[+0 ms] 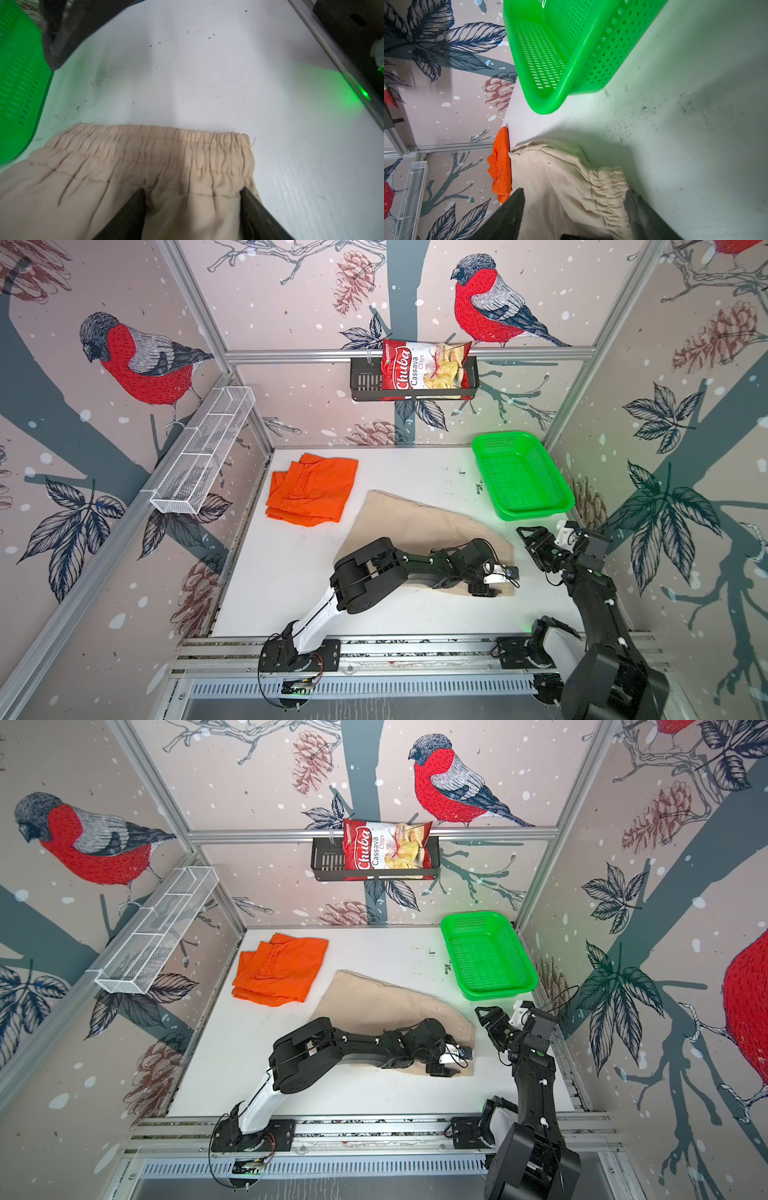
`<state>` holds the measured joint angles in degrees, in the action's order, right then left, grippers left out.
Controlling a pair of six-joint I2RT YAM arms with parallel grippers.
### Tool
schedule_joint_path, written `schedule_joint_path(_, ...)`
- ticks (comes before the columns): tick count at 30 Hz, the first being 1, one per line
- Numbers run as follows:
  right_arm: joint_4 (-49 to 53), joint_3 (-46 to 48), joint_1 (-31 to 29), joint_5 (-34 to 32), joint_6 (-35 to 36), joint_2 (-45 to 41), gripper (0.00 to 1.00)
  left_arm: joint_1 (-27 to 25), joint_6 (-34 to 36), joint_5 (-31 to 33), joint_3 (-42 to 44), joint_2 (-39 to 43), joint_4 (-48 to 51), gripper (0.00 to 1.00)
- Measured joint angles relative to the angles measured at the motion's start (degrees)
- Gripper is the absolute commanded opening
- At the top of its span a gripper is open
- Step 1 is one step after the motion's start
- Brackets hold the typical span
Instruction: Fold and stack the shorts
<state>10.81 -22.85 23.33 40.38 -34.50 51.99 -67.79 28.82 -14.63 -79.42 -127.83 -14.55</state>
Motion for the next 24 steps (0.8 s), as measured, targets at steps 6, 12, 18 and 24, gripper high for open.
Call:
schedule_joint_path(6,1.57,0.02,-0.57,-1.25,0.50,-0.61,0.80,-0.09,-2.27,0.44,1.51,3.43,1.84,0.73)
schedule_joint_path(12,2.60,-0.83,-0.68,-1.53,1.33,-0.76,0.80,-0.46,-3.54,-4.70,4.15,10.19,0.52,0.73)
schedule_joint_path(18,2.91,-0.81,-0.70,-1.68,1.49,-1.16,0.80,-1.55,-2.47,-6.29,4.13,8.07,2.08,0.76)
schedule_joint_path(24,3.02,-0.68,-0.81,-1.66,1.53,-1.38,0.80,-1.68,1.27,-2.19,-0.04,2.05,5.05,0.78)
